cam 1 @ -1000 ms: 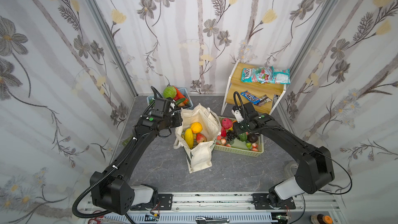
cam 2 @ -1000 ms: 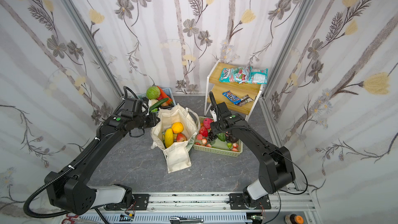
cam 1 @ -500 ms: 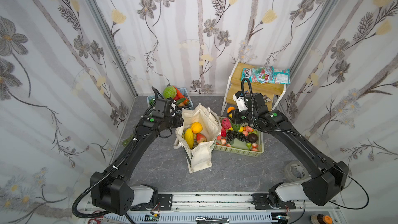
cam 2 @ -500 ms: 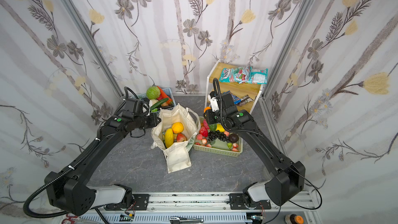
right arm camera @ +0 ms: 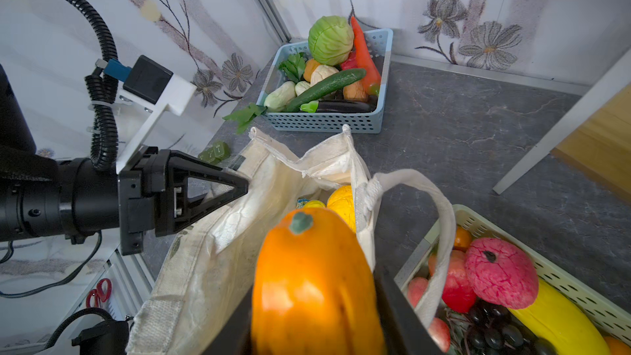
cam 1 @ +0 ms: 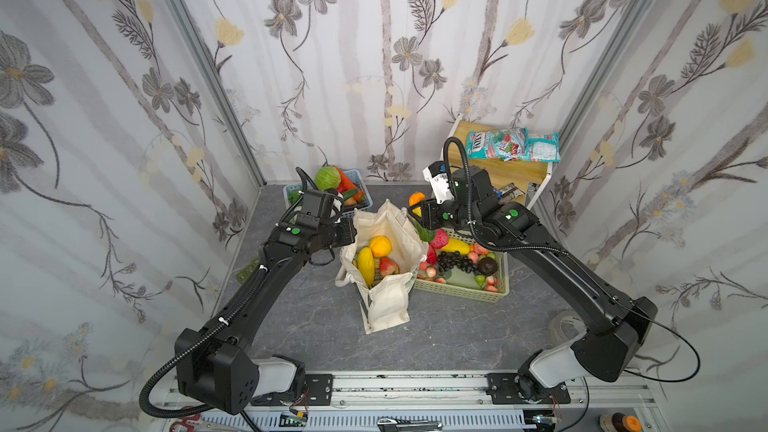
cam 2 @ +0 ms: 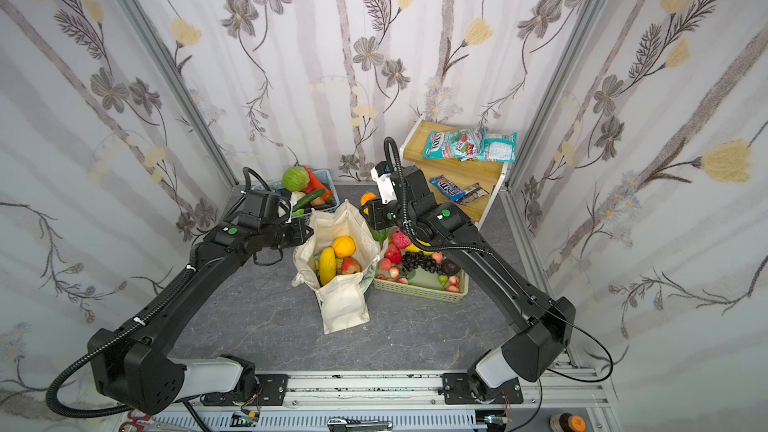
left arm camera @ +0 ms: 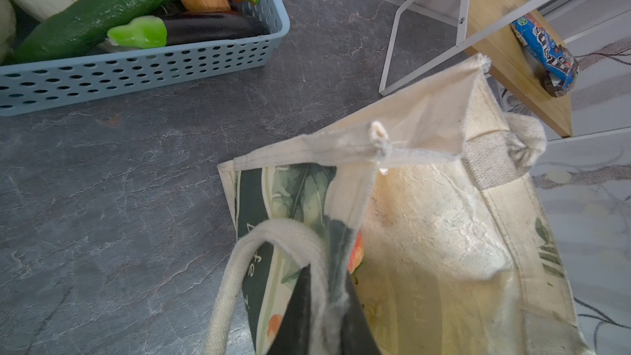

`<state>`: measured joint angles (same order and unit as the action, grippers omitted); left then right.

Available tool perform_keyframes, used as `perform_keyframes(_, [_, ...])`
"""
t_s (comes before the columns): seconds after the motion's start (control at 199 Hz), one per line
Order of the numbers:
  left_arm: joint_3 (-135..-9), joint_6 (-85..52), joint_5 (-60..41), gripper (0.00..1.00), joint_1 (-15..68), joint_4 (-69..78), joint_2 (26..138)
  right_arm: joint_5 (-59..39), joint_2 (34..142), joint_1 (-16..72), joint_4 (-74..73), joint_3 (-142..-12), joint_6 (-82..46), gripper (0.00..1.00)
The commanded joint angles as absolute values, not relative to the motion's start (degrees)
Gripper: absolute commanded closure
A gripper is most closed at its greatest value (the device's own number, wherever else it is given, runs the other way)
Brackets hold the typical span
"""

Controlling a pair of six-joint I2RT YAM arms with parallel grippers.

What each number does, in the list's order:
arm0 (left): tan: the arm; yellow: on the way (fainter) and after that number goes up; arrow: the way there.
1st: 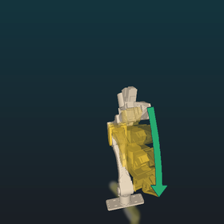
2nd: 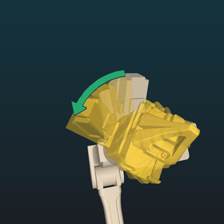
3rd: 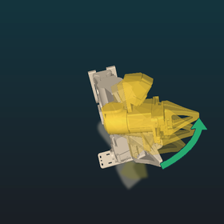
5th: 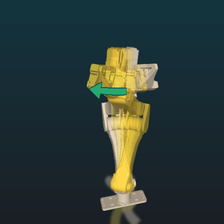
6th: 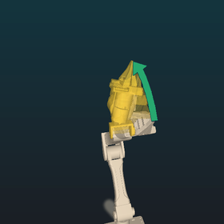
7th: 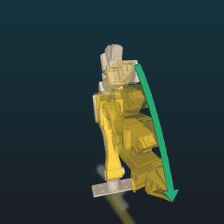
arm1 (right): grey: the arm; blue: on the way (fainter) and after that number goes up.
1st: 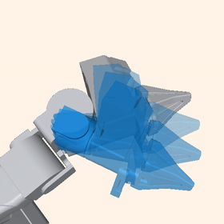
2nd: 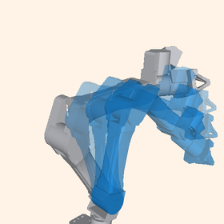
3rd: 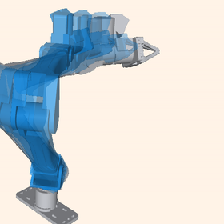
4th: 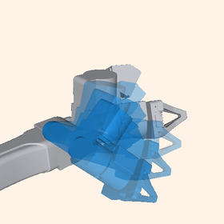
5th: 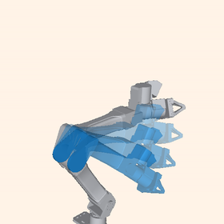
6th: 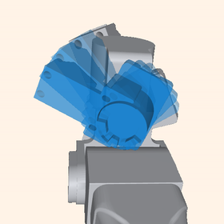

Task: Place the food into the grocery bag and tie it
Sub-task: 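Carry the papaya over the open tote bag with the right gripper, then lower the papaya into the bag and open the right gripper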

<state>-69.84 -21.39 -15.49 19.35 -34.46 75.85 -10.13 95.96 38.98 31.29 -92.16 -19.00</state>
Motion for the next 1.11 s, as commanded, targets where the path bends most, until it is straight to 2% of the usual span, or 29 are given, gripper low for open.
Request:
perform_keyframes(0.0, [-70.29, -21.53, -16.27, 1.00, 19.42, -34.63, 75.77, -10.47, 97.48, 40.32, 28.29, -93.59, -20.66, 0.56])
perform_keyframes(0.426, [-70.84, -21.01, -15.73, 1.00, 19.42, -35.09, 75.80, -11.78, 105.03, 44.83, 25.40, -94.66, -23.55, 0.55])
perform_keyframes(1.103, [-71.63, -20.92, -15.55, 1.00, 19.47, -35.60, 76.20, -12.04, 116.73, 47.11, 25.49, -92.90, -24.26, 0.51])
